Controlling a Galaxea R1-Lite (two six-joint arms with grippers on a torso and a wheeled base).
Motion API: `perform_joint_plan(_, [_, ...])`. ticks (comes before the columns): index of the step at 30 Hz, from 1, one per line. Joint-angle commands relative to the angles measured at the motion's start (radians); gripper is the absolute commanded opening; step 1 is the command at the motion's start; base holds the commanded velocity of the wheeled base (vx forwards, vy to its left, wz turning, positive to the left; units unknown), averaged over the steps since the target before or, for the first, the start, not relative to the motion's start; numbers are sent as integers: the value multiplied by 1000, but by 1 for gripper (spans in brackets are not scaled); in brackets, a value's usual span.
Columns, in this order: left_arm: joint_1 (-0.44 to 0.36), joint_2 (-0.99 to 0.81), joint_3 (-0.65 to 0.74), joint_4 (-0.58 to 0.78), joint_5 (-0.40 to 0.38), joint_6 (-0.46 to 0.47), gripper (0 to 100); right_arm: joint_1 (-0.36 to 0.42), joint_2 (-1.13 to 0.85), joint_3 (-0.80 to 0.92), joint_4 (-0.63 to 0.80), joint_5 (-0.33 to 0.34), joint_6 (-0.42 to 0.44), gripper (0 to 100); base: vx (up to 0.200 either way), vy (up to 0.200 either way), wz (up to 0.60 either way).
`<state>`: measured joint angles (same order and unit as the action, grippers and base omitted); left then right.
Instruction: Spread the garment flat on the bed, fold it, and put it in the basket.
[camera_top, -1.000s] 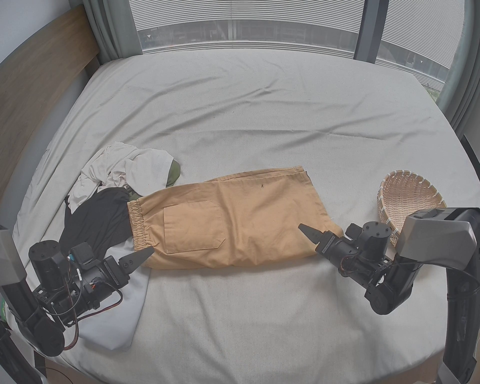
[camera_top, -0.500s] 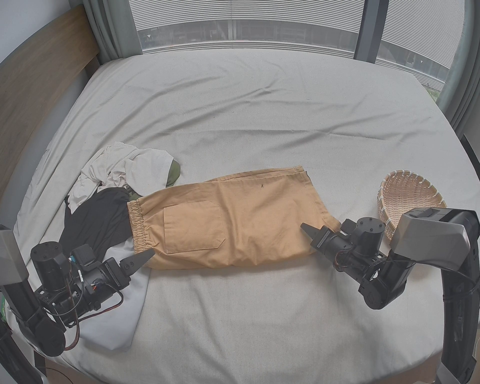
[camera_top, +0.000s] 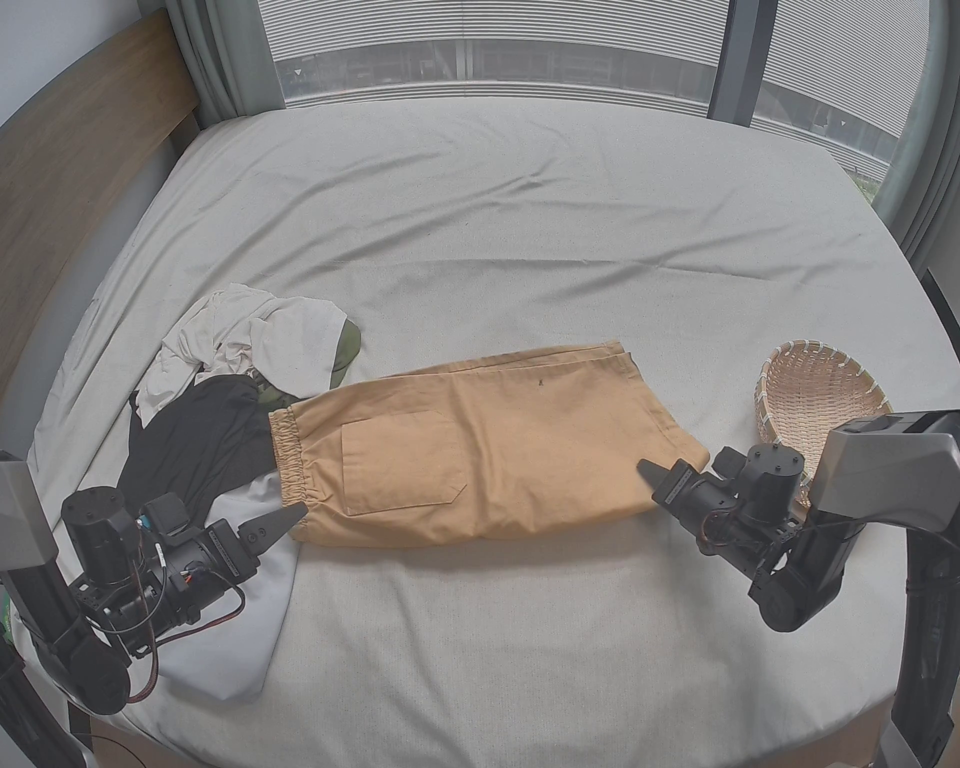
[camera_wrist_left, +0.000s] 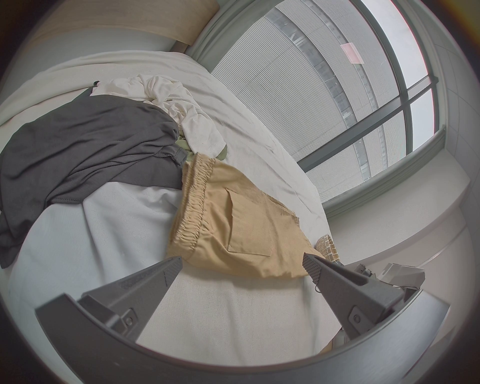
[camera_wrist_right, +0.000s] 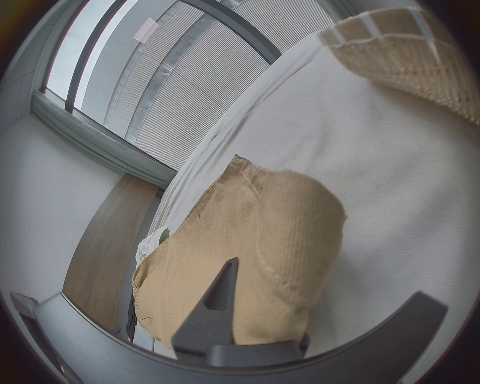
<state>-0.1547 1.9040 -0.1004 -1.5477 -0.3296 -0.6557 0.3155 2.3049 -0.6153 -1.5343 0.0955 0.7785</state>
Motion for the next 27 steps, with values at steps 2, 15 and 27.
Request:
perform_joint_plan(2, [-6, 7, -1, 0, -2, -4, 100, -58, -125, 101, -6, 3, -8, 0, 0, 0, 0])
perform_joint_plan(15, [-22, 113, -51, 0, -2, -1, 100, -84, -124, 134, -1, 9, -81, 0, 0, 0, 0])
perform_joint_plan(27, [-25, 230, -119, -2, 0, 2, 100, -65, -196, 226, -6, 6, -97, 100, 0, 0, 0])
